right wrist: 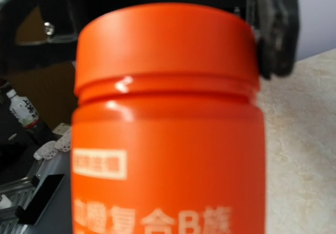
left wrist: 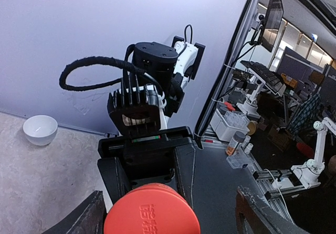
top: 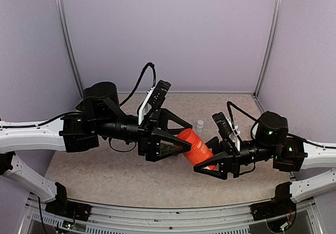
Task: Sort the pills into containers
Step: Pass from the right arm to the left
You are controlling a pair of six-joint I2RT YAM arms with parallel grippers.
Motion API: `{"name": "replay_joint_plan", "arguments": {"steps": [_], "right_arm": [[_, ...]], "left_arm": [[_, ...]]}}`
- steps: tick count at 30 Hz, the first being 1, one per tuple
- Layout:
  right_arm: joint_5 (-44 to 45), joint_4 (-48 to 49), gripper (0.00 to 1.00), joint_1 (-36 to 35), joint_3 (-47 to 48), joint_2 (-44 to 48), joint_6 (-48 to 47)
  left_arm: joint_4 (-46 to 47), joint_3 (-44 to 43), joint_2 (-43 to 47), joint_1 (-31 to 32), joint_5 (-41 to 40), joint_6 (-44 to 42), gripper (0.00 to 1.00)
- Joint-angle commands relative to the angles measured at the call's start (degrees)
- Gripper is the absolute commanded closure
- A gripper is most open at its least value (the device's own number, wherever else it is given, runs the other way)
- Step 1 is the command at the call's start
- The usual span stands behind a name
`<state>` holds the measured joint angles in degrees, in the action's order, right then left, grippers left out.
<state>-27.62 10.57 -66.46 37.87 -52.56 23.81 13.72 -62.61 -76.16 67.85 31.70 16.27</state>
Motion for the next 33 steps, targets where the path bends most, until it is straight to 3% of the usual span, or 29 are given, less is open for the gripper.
{"name": "replay_joint_plan", "arguments": {"steps": [1, 12, 23, 25, 33], "right_arm": [[2.70, -1.05, 1.00, 0.45, 1.60, 0.88, -1.04], [3.88, -1.38, 1.00, 0.71, 2.08, 1.75, -2.29], [4.99, -2.40, 0.99, 1.28, 2.23, 1.06, -3.60], [6.19, -3.12, 0.86, 1.39, 2.21, 1.44, -4.00], [21.06, -10.66, 0.12, 1.83, 1.20, 4.47, -8.59]], "left_arm": [[1.11, -0.54, -1.40, 0.35, 0.89, -0.12, 0.18], [-2.95, -2.79, -4.13, 0.51, -0.90, -1.65, 0.19], [-3.35, -3.65, -4.53, 0.29, -0.47, -1.41, 0.58], [-3.24, -3.54, -4.22, 0.07, -1.53, -0.79, 0.58], [-6.87, -2.47, -0.72, -4.23, -14.59, 4.48, 0.58]]}}
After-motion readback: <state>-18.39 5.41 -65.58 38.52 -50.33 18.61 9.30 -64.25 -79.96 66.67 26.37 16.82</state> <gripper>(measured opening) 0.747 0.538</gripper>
